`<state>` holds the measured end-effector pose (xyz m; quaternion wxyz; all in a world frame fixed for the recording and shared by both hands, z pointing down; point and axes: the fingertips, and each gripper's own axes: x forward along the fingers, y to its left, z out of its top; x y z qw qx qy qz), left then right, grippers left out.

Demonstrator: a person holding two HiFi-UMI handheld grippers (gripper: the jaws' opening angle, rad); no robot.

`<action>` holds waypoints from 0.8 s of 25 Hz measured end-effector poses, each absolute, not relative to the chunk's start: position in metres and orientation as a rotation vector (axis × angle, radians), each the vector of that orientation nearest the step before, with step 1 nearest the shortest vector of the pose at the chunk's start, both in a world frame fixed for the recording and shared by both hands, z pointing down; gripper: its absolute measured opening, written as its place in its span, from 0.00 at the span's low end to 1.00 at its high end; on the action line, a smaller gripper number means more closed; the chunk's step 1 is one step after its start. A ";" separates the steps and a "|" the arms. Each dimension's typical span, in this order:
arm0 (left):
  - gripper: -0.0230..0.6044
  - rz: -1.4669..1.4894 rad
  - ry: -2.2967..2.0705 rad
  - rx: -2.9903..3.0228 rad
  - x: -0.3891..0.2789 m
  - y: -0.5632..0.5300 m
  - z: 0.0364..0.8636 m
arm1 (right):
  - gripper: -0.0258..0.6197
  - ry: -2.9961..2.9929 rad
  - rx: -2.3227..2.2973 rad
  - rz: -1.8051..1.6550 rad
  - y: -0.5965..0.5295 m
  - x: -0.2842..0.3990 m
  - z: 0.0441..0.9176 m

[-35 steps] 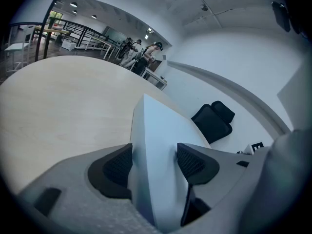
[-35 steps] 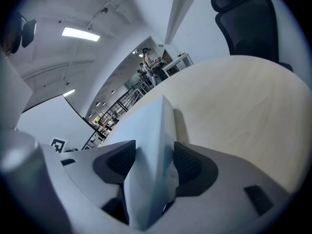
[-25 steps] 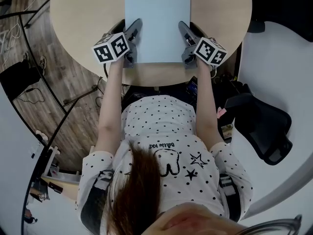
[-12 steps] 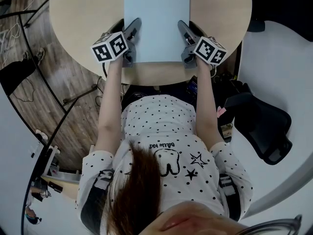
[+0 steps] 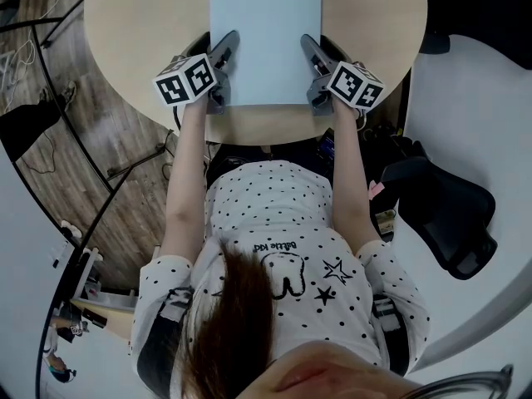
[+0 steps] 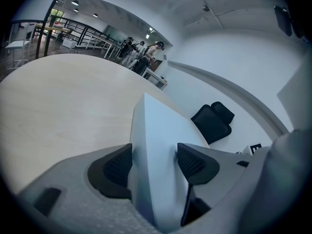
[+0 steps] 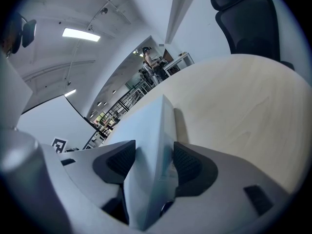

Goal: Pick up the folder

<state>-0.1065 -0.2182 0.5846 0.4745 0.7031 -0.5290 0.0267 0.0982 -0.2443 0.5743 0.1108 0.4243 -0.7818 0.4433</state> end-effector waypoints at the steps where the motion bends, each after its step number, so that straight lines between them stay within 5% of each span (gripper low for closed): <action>1: 0.49 0.064 -1.293 1.722 -0.106 -0.218 0.584 | 0.41 -2.298 1.246 1.299 -0.244 0.098 0.574; 20: 0.49 0.067 -1.340 1.704 -0.097 -0.201 0.582 | 0.47 -2.293 1.182 1.167 -0.228 0.095 0.569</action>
